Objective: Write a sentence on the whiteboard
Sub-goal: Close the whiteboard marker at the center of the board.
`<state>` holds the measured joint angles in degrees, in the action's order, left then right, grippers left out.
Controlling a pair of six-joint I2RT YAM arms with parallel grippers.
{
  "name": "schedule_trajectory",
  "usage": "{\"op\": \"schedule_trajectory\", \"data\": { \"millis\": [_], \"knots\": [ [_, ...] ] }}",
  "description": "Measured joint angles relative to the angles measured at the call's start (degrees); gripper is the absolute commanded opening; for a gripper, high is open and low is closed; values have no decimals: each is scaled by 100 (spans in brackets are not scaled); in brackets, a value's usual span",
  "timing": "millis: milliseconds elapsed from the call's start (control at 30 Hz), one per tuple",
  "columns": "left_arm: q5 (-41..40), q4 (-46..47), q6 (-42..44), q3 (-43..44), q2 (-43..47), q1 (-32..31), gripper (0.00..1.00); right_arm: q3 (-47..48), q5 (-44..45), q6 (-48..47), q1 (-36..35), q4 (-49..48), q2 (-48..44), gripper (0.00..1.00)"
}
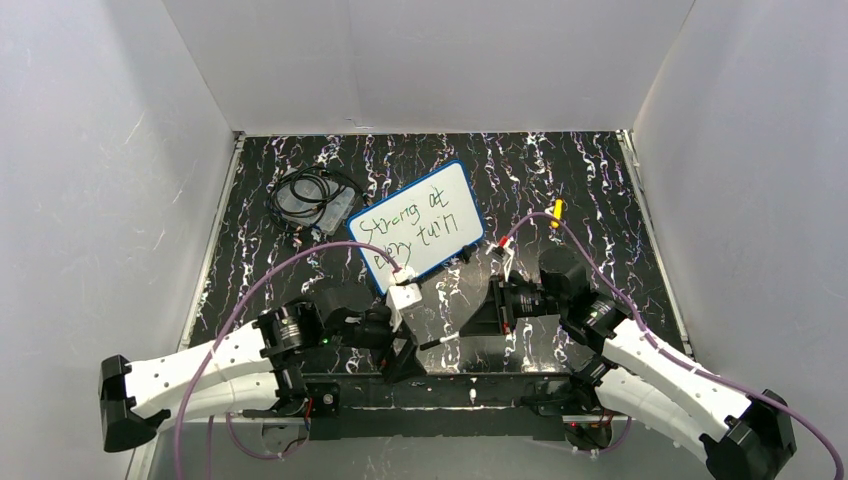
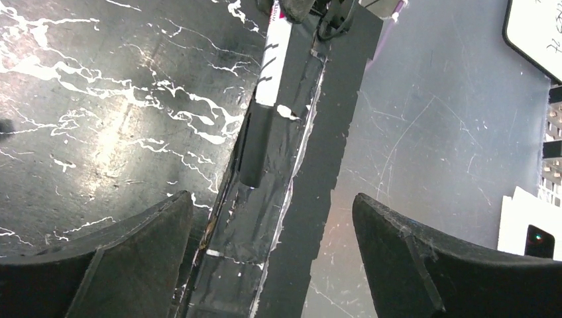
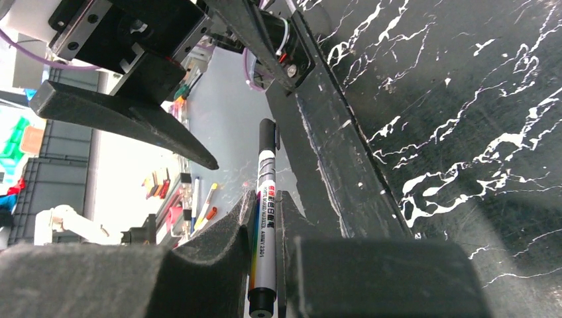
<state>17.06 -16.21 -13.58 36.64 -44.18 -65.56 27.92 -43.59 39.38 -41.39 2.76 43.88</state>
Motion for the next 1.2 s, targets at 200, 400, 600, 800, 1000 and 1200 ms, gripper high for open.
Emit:
{"op": "schedule_trajectory", "data": {
  "millis": [200,400,600,800,1000,1200],
  "knots": [
    [195,-68,11,234,-437,0,74,4,-264,11,0,20,52,1],
    [448,-2,50,356,-813,4,49,4,-380,17,0,15,55,1],
    [671,96,90,385,-1021,13,0,4,-509,63,0,9,92,1],
    [828,111,146,385,-1038,20,0,7,-612,94,0,7,125,1],
    [831,136,155,385,-1038,20,0,0,-671,138,2,-127,173,1],
    [828,140,157,385,-1156,17,0,-129,-693,247,2,-313,205,1]
  ]
}}
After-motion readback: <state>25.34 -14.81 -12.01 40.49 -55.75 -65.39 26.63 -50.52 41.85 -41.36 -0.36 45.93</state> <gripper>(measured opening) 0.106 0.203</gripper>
